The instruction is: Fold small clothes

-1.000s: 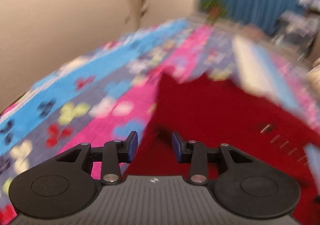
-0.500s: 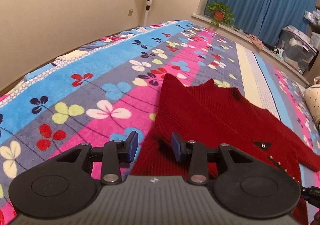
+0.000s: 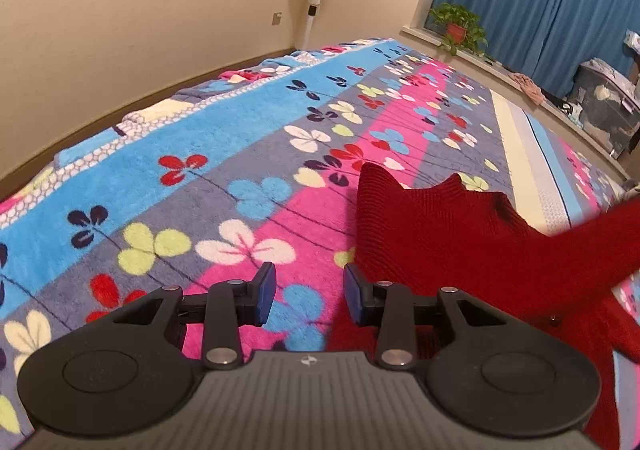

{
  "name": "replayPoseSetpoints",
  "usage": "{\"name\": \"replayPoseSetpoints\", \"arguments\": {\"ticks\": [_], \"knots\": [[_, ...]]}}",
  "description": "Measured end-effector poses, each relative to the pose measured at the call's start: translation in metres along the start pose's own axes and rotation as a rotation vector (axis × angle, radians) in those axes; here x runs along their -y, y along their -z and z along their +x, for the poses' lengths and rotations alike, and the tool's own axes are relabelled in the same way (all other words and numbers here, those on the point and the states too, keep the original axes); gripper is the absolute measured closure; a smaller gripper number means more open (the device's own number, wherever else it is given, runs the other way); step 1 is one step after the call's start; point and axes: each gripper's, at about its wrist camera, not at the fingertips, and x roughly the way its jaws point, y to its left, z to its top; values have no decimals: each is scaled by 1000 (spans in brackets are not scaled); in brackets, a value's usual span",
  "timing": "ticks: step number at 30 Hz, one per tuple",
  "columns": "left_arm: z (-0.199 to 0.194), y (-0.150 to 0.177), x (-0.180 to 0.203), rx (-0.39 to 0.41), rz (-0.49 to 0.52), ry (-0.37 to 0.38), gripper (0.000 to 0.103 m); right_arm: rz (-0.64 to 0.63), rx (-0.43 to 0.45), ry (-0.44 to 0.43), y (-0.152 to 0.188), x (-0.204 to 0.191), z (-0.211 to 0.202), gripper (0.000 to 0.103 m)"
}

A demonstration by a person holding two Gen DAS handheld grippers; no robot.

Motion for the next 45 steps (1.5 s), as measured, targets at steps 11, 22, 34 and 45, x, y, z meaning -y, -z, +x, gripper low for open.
{"name": "replayPoseSetpoints", "arguments": {"ticks": [11,22,34,45], "knots": [[8,2,11,-29,56,37,62,69,-262,544,115,137,59,88],[0,17,22,-42,105,46,61,-62,-319,257,157,76,-86,55],[-14,41,48,-33,188,22,55,-148,-377,343,209,101,-196,55],[5,42,61,-52,207,10,51,-84,-337,435,209,112,-198,55]]}}
